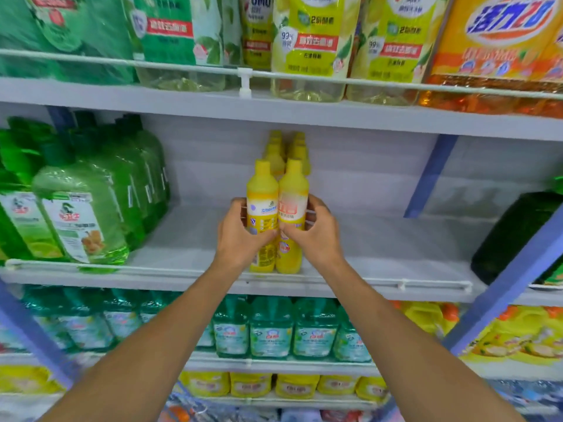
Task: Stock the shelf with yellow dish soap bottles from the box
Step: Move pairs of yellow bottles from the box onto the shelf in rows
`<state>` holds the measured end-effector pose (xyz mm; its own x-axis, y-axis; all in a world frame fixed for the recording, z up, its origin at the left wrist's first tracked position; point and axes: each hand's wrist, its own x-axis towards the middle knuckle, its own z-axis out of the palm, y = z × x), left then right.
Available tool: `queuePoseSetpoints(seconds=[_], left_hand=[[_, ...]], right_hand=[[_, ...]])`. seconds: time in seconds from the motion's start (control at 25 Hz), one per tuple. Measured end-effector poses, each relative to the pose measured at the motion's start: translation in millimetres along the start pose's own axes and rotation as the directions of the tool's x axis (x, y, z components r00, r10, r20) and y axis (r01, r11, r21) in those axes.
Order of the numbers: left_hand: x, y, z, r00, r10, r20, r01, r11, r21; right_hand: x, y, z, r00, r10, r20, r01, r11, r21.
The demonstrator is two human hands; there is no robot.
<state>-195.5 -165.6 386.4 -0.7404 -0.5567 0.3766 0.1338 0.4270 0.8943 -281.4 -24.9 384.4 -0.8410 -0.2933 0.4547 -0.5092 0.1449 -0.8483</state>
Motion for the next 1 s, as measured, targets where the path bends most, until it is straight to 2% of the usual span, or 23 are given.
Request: queuePoseSetpoints(seconds=[0.12,0.28,0.4,0.52,0.6,0.8,0.84,1.0], left_hand=[[5.3,-15.2,4.9,1.000,0.024,0.016,-0.023,0.999,-0.044],[7.8,-20.0,6.8,0.998,0.015,0.067,-0.013,1.000,-0.021],[12.4,-26.5,-7.5,0.978,-0.032,0.206,0.051,0.995,-0.085],[16.7,-26.0,-19.9,0.943,-0.010,0.331,0.051,0.992,-0.115],[16.3,-26.2,-17.4,0.952,-0.011,0.305,0.040,0.995,-0.089],[12.4,-33.5,-0.3,0.991,-0.053,0.123,0.051,0.999,0.016],[11.0,-36.5,-0.8,0.987,-0.066,0.147,0.063,0.998,0.024],[6.2,-51.4,-14.3,0.917,-0.100,0.387,0.127,0.991,-0.047]], right_hand=[[2.3,14.2,4.8,1.000,0.027,0.011,-0.027,1.000,-0.001],[-0.2,23.7,0.4,0.998,0.050,0.034,-0.050,0.999,0.020],[-5.1,28.1,-4.2,0.994,0.066,0.083,-0.070,0.996,0.049],[-10.0,29.8,-7.0,0.990,0.084,0.117,-0.088,0.995,0.037],[-13.5,30.8,-6.1,0.989,0.085,0.120,-0.089,0.996,0.028],[-17.7,38.5,-6.4,0.982,0.127,0.136,-0.129,0.992,0.004],[-19.4,40.5,-6.4,0.981,0.133,0.140,-0.134,0.991,-0.003],[-26.0,50.2,-5.5,0.973,0.164,0.162,-0.163,0.986,-0.020]])
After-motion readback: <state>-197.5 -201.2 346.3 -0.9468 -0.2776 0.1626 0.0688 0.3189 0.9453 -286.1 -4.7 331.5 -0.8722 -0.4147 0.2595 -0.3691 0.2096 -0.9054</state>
